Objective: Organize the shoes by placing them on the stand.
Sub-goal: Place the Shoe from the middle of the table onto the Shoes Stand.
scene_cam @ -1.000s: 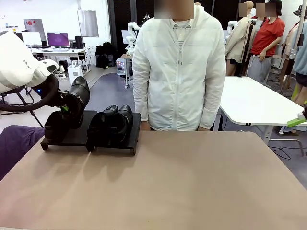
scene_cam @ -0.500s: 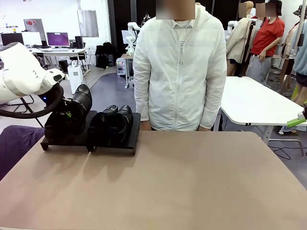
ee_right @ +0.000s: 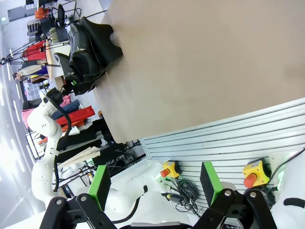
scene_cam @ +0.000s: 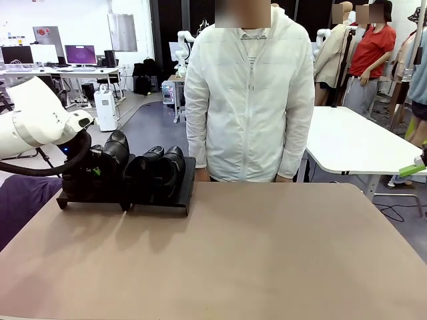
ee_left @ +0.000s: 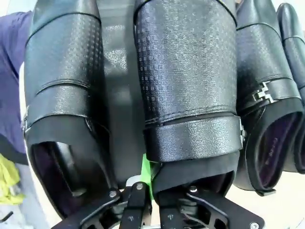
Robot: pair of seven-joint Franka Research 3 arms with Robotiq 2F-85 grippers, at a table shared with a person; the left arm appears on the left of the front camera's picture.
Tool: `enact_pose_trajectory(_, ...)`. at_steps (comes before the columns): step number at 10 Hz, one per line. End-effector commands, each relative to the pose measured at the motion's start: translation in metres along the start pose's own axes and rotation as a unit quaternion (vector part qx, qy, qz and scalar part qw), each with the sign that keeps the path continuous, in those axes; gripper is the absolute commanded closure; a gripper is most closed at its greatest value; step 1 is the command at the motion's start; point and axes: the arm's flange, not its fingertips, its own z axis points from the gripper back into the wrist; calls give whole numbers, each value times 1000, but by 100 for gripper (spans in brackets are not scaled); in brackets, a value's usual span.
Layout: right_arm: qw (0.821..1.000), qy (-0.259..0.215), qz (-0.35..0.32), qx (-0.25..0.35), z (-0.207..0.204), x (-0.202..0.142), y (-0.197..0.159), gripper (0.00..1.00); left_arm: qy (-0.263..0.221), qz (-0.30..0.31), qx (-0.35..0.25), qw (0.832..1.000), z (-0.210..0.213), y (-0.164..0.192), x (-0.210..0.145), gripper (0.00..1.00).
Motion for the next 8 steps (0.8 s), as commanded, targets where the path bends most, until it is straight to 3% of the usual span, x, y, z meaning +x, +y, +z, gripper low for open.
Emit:
enact_pose_trajectory(1,1000,1,11,15,1,2,2,0,-8,-11,-1,1000,3,1,2,100)
enact_pose_trajectory(2,1000,1,11,15,1,2,2,0,-3,-10,0,1000,3,1,2,100)
enact_pose_trajectory(3,1000,1,11,15,1,2,2,0,-6,-8,5,1000,4,0,3,60)
enact_pose_trajectory(4,1000,1,11,15,1,2,2,0,-9,-9,7,1000,6,-2,3,4)
enact_pose_trajectory(8,1000,1,11,15,1,2,2,0,-27,-19,5,999,20,-9,3,0)
